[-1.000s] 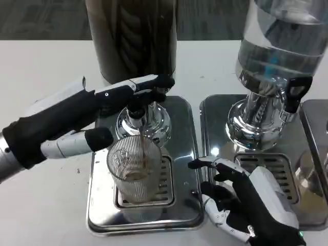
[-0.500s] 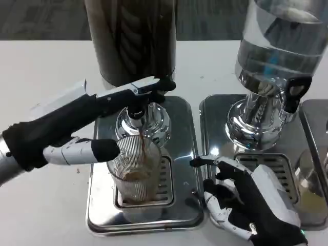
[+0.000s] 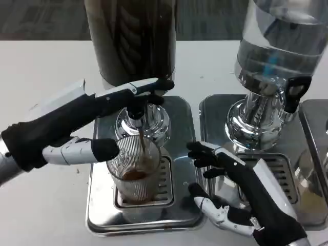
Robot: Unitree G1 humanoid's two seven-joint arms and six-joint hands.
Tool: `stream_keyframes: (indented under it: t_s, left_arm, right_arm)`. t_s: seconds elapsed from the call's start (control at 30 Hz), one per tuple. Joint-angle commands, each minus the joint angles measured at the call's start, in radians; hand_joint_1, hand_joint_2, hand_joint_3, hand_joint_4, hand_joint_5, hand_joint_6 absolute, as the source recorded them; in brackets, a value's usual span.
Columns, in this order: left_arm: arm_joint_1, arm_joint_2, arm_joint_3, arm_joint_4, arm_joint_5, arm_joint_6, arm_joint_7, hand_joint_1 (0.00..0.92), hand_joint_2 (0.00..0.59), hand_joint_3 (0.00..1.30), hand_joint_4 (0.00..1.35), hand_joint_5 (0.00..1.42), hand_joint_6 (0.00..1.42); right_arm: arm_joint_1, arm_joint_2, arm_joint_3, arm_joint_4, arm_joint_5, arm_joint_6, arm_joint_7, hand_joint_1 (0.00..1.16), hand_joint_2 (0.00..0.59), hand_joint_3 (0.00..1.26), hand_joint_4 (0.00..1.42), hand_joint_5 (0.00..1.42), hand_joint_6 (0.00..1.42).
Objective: Grasp the cup under the faucet to collect the drink, then remove the cup.
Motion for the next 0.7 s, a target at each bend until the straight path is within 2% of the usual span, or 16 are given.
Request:
stream_keyframes:
  t_s: [0.03,0.13,0.27,0.43,0.7]
  left_arm:
    - [0.031,0.023,-0.029,-0.001,0.034,0.002,-0.027,0.0,0.007,0.11,0.07,0.17,0.15]
    - [0.032,0.026,-0.029,-0.001,0.034,0.002,-0.025,0.0,0.007,0.11,0.07,0.17,0.15]
    - [0.032,0.029,-0.03,-0.004,0.032,0.003,-0.022,0.0,0.009,0.11,0.07,0.18,0.15]
    - [0.032,0.032,-0.032,-0.006,0.032,0.003,-0.019,0.0,0.013,0.1,0.06,0.18,0.15]
    - [0.034,0.037,-0.036,-0.008,0.033,0.002,-0.014,0.0,0.017,0.09,0.06,0.19,0.15]
  right_arm:
    - [-0.024,-0.004,0.004,0.012,0.042,-0.03,0.047,0.79,0.329,0.22,0.24,0.32,0.41]
    - [-0.053,-0.008,0.01,0.028,0.072,-0.027,0.098,0.77,0.316,0.18,0.2,0.27,0.32]
    - [-0.076,-0.003,0.008,0.038,0.08,-0.017,0.126,0.71,0.309,0.13,0.13,0.16,0.21]
    - [-0.096,0.0,0.01,0.047,0.084,-0.01,0.149,0.7,0.307,0.12,0.09,0.1,0.18]
    - [-0.129,-0.001,0.017,0.067,0.088,-0.001,0.194,0.73,0.295,0.08,0.05,0.03,0.13]
